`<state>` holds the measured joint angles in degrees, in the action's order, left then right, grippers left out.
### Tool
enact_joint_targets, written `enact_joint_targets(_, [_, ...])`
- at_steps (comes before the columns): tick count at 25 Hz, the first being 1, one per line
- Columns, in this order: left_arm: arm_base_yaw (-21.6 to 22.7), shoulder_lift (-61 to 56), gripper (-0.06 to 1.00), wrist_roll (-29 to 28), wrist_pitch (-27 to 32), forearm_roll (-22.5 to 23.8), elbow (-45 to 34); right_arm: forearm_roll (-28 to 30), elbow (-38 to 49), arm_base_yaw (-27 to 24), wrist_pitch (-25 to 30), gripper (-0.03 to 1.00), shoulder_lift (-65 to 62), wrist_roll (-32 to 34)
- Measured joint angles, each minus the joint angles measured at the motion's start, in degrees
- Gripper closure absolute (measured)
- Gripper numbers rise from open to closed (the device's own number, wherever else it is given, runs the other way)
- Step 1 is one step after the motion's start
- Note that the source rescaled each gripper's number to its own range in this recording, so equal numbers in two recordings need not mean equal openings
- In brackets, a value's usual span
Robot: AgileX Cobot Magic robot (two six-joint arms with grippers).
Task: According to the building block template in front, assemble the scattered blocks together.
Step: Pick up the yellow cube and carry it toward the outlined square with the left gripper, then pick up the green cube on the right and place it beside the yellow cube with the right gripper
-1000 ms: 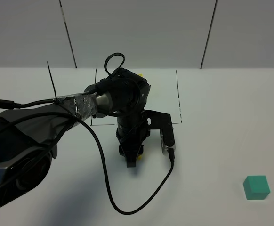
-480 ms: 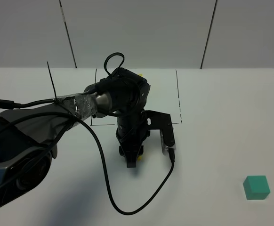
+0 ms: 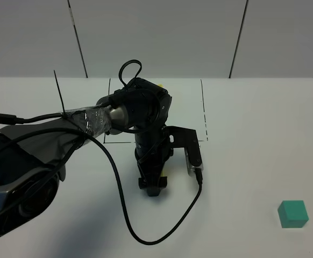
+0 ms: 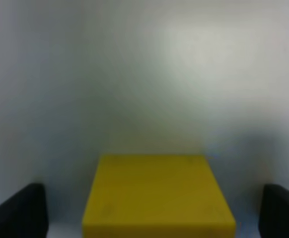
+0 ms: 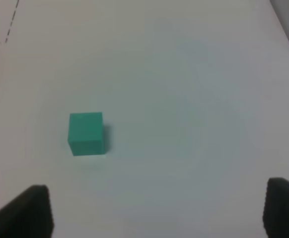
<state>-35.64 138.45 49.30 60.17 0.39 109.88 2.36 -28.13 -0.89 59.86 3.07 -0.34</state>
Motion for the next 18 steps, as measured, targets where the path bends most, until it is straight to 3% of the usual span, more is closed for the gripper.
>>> enact_joint_targets(5, [0.0, -0.6, -0.06, -5.4, 2.5, 0.2, 0.0, 0.0, 0.0, 0.0, 0.0, 0.26, 0.0, 0.0])
enact_joint_targets(12, [0.3, -7.4, -0.06, -18.9, 7.9, 0.9, 0.0, 0.0, 0.0, 0.0, 0.0, 0.26, 0.0, 0.0])
enact_joint_targets(18, [4.6, -14.8, -0.05, -27.4, 7.9, 3.1, 0.0, 0.0, 0.0, 0.0, 0.0, 0.26, 0.0, 0.0])
